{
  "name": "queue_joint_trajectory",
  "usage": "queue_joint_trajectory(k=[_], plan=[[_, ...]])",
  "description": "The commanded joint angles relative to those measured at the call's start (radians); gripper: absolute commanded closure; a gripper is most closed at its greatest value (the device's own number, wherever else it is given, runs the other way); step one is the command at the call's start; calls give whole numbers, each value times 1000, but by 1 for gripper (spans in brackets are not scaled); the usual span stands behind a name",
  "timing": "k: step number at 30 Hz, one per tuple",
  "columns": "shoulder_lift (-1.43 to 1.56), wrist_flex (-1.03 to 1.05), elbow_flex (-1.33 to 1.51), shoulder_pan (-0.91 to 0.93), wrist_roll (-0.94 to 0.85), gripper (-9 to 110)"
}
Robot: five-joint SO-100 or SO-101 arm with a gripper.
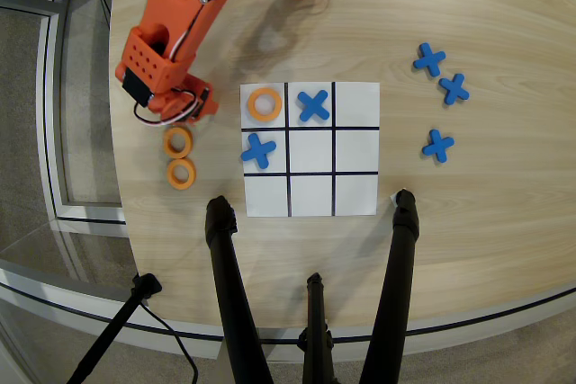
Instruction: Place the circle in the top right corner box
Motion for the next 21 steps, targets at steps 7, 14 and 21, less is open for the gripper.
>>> queue_joint_trajectory(k=[7, 14, 21], plan=[[55, 25, 109, 97, -112, 92], [67, 25, 129, 91, -120, 101], [104, 46, 77, 55, -74, 102]])
